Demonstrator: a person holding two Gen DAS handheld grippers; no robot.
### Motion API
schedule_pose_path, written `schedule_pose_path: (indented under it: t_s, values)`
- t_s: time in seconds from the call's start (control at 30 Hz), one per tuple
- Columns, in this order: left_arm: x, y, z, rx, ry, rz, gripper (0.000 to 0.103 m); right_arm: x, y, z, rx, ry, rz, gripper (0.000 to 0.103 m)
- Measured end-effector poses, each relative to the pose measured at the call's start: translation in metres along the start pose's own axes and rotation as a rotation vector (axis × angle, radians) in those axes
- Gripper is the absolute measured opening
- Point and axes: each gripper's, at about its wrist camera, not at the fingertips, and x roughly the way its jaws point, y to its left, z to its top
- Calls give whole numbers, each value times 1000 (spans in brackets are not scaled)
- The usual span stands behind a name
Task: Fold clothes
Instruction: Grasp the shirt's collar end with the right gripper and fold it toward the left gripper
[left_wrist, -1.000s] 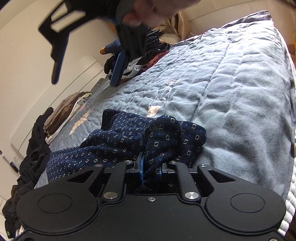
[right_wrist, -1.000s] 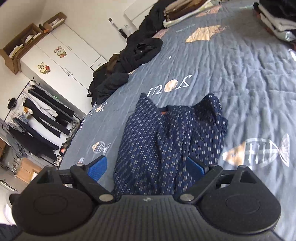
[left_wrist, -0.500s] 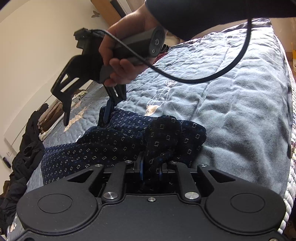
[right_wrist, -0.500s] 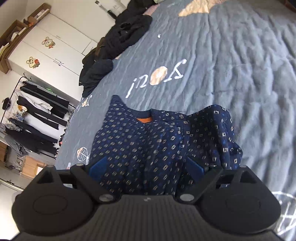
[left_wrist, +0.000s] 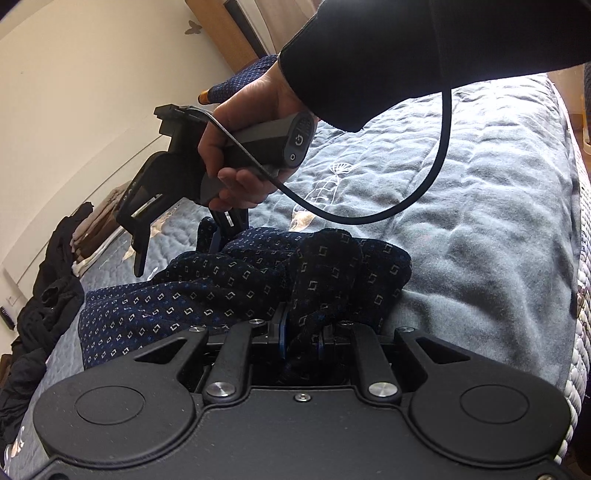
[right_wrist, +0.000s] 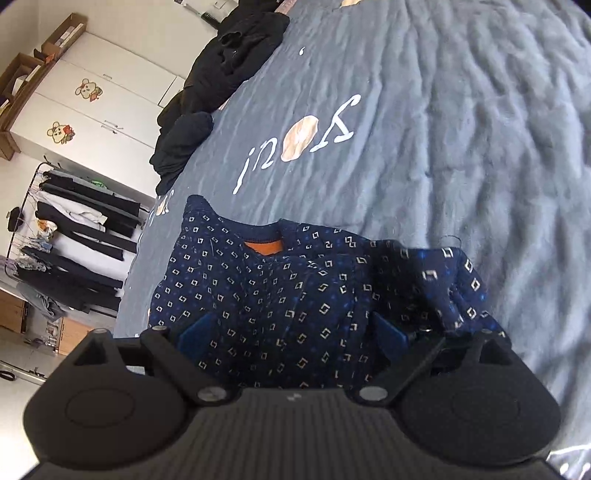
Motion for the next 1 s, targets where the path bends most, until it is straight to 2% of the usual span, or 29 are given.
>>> schedule_pose_path:
  t_s: [0.13,0.2,0.27,0.33,0.43,0.6,0.73,1.0]
  values:
    - [-1,0,-1,0,0,0,15,0,3,-2,-18,-9,-13,86]
    - [-1,-1,0,3,0,0,15,-3,5,-3,-17,-21,-20,73]
    - [-1,-2,0,3,1,0,15,-7,9,-4,-20,-39,-50,48]
    - [0,-2,0,5,2,1,15,-10,13,-6,-29,-51,-48,34]
    - [-1,-3,0,8,2,4,15,-14,22,-8,-48,-71,-32,24]
    - [0,-3,1,5,1,7,15,-25,38,-8,-64,-115,0,20]
    - [-2,-2,1,-5,-4,9,15,-46,41,-8,-37,-183,-7,19]
    - [-5,-6,1,-7,-16,-9,15,-85,17,-10,46,-315,-51,18]
